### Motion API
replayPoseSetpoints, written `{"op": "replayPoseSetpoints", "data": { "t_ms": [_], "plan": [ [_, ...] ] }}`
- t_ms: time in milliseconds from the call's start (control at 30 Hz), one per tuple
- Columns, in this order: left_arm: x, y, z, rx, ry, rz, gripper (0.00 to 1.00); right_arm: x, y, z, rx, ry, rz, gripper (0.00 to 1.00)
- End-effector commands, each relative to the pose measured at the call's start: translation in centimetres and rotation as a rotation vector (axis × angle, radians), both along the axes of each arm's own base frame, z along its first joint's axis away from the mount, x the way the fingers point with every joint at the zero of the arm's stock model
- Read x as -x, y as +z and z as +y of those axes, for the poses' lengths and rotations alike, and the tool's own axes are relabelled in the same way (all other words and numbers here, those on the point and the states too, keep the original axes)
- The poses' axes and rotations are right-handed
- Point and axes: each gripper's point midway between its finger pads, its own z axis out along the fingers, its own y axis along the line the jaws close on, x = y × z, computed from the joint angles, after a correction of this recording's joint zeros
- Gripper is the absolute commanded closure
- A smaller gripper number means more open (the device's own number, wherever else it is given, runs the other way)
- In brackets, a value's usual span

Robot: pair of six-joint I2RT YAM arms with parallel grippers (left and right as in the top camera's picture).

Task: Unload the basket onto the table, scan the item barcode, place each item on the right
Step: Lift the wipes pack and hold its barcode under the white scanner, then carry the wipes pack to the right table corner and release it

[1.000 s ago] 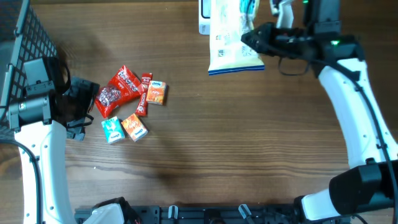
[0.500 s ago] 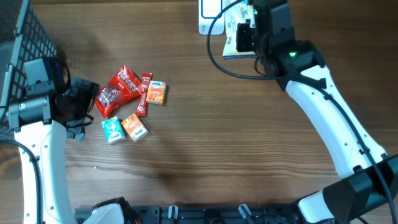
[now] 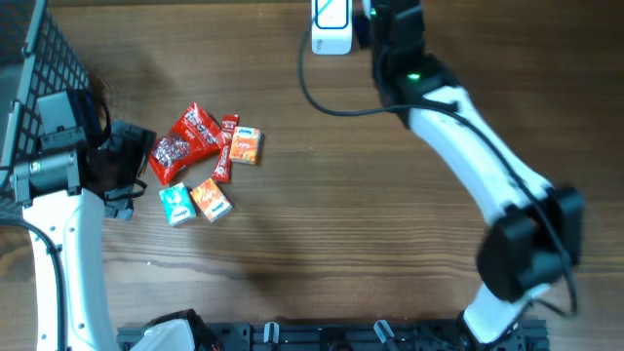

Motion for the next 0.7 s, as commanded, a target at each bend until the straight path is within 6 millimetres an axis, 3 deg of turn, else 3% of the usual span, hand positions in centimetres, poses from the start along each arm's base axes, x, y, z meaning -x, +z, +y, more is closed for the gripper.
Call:
{"op": "replayPoseSetpoints", "data": {
  "t_ms": [0,100,200,333,467,667],
  "plan": [
    [0.0,0.1,0.4,-0.018,-0.002,0.001,0.0,-2.8,-4.0,1.8,0.516,-0.04,-0.04,0.95],
    [0.0,0.1,0.4,-0.018,-0.002,0.001,0.0,-4.1,-5.6,2.4,0.72,-0.105,-0.116,0.96],
    [0.0,0.1,0.4,-0.018,-0.002,0.0,0.0,-4.2,-5.1,3.1,0.755,-0.165,-0.248,0.96],
    [0.0,0.1,0.4,-0.017,-0.002,0.001,0.0,-4.7,-7.7,5.0,0.88,-0.039,-0.194,0.96],
    [-0.1,0.1,0.4,-0.018,-0.002,0.0,0.0,-4.9,-9.5,5.2,0.878,0.007,-0.137,0.96],
    [-0.1,0.1,0.4,-0.018,-0.002,0.0,0.0,-4.9,-9.9,5.2,0.852,0.009,-0.128,0.96]
  ]
}}
